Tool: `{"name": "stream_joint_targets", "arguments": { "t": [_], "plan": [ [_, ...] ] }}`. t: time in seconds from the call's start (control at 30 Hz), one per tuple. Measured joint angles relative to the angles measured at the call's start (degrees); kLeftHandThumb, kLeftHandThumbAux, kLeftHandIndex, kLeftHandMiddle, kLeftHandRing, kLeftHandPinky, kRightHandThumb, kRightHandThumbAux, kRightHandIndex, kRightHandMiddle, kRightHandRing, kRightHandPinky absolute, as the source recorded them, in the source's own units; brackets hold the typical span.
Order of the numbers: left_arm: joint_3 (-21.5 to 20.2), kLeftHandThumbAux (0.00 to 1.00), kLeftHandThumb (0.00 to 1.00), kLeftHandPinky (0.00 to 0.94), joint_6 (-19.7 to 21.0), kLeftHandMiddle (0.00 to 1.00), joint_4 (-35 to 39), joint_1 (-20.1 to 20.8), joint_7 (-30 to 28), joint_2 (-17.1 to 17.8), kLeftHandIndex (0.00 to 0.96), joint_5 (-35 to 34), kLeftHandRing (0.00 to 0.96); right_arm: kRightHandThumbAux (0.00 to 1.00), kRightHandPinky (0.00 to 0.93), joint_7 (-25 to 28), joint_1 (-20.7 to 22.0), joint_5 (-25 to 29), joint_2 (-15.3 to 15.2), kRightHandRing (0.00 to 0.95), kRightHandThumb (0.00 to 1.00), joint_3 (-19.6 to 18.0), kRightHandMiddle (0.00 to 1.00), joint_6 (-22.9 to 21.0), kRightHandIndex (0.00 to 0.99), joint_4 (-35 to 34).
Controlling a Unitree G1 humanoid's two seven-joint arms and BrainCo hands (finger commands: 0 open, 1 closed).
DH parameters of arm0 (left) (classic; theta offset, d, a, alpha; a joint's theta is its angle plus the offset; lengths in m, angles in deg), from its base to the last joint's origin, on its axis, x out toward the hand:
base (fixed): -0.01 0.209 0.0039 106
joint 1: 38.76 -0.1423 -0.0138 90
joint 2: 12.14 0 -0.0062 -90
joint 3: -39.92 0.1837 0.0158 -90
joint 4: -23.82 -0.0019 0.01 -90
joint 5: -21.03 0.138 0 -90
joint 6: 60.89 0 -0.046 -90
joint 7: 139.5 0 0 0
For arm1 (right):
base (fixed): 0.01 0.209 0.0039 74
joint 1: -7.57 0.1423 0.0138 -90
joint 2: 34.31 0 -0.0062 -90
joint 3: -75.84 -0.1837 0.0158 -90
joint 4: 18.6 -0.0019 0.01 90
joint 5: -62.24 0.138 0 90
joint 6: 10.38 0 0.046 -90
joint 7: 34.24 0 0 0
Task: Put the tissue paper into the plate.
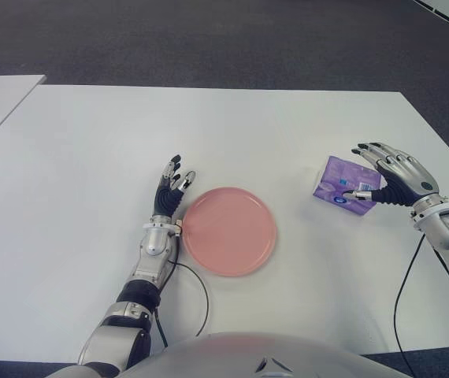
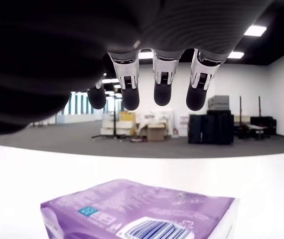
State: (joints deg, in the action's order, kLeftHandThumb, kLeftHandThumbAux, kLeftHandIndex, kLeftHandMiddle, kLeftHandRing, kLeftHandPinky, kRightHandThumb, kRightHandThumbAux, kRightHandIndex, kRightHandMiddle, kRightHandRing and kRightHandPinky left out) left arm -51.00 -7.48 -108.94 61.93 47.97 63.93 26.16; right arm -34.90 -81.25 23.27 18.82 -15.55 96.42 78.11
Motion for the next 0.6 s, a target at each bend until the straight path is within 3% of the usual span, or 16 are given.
{"name": "stream_joint_targets", "arguments": {
  "t": [0.6],
  "plan": [
    [0.0,0.436,0.000,0.000,-0.5,0.000,-0.4,0.2,-0.3,0.0,0.000,0.0,0.000,0.293,0.000,2.5,1.3,-0.4,1.9,0.000,0.113,4.1,0.000,-0.1,0.000,4.3]
  ]
}}
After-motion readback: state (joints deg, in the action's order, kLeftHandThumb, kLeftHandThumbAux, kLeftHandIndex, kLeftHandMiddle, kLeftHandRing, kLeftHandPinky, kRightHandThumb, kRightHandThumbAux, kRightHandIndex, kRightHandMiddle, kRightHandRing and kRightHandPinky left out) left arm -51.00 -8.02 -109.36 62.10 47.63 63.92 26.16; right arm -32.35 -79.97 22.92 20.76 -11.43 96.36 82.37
